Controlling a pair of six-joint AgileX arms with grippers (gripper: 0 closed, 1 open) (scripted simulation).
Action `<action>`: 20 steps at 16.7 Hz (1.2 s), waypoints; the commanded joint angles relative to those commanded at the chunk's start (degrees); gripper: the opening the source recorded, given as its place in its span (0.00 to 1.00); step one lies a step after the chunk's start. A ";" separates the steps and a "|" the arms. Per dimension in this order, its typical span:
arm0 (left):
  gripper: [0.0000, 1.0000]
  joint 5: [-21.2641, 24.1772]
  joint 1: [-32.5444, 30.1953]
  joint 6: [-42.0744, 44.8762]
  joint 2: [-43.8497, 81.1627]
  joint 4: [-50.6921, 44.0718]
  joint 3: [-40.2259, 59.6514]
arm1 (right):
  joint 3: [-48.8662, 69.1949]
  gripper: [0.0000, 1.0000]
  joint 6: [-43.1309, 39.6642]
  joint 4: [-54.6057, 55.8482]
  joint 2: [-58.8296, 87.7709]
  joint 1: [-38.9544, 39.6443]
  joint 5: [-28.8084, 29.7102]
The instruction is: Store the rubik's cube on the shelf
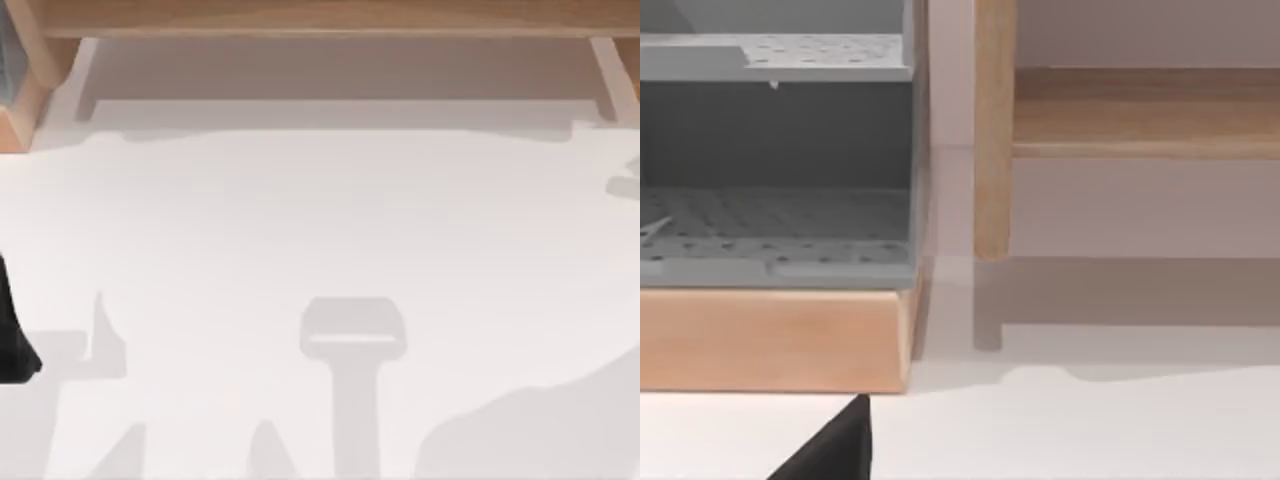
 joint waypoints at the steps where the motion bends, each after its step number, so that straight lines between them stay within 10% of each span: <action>1: 1.00 0.00 0.00 0.00 0.00 0.00 0.00 | 0.00 1.00 0.00 0.00 0.00 0.00 0.00; 14: 1.00 0.00 0.00 0.00 0.00 0.00 0.00 | 0.00 0.02 0.00 0.00 0.00 0.00 0.00; 20: 1.00 0.00 0.00 0.00 0.00 0.00 0.00 | 0.00 0.00 0.00 0.00 0.00 0.00 0.00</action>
